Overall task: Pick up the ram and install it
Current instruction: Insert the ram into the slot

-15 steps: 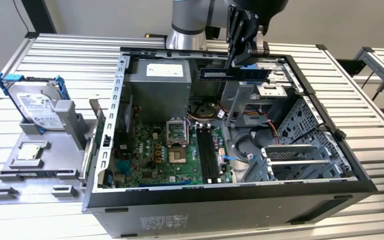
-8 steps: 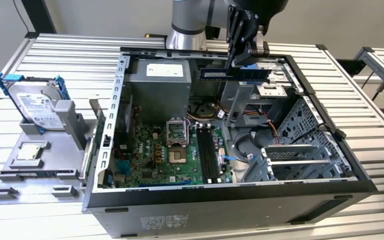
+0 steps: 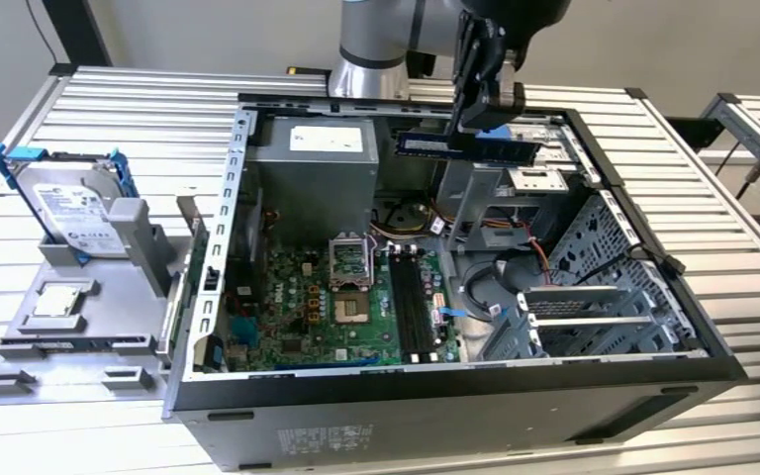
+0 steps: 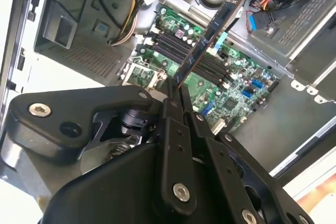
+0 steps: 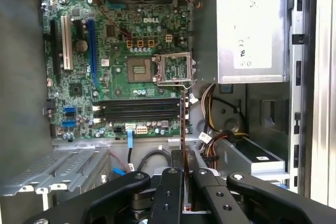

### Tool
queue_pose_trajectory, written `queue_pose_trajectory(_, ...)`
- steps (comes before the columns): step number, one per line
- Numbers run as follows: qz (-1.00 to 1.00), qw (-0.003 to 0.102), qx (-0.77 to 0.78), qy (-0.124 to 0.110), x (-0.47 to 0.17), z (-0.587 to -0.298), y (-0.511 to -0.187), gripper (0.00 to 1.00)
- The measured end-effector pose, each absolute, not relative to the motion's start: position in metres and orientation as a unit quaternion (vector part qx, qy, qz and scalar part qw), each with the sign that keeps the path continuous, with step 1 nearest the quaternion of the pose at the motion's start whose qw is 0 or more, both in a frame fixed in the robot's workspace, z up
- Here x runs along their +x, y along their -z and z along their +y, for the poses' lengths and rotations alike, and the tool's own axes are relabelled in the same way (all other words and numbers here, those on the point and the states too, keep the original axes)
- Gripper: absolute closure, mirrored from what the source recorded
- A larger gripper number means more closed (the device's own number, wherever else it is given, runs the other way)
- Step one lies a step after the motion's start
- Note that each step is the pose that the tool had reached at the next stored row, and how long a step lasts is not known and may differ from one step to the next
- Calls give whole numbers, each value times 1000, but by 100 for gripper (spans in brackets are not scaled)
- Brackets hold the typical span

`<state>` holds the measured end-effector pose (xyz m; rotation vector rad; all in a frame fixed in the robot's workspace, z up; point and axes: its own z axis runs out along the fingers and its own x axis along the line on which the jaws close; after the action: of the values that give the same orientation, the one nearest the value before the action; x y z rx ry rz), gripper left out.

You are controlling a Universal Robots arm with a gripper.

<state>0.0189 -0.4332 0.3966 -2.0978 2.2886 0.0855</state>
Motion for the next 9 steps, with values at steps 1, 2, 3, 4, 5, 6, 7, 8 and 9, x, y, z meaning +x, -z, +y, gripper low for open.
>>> queue_pose_trajectory(1,741,18,-670,-27,19,-433,-397,100)
queue_pose_trajectory(2,746,18,-665,-27,19,-433,-396,100)
queue_pose_trajectory(3,752,19,-659,-27,19,-433,-396,100)
queue_pose_trajectory(4,756,19,-653,-27,19,-433,-396,100)
queue_pose_trajectory(5,761,19,-648,-27,19,-433,-396,100)
queue_pose_trajectory(6,766,19,-641,-27,19,-433,-396,100)
queue_pose_trajectory(7,771,19,-636,-26,19,-433,-396,100)
queue_pose_trajectory(8,776,19,-630,-26,19,-433,-396,100)
queue_pose_trajectory(9,781,20,-624,-26,19,-433,-397,100)
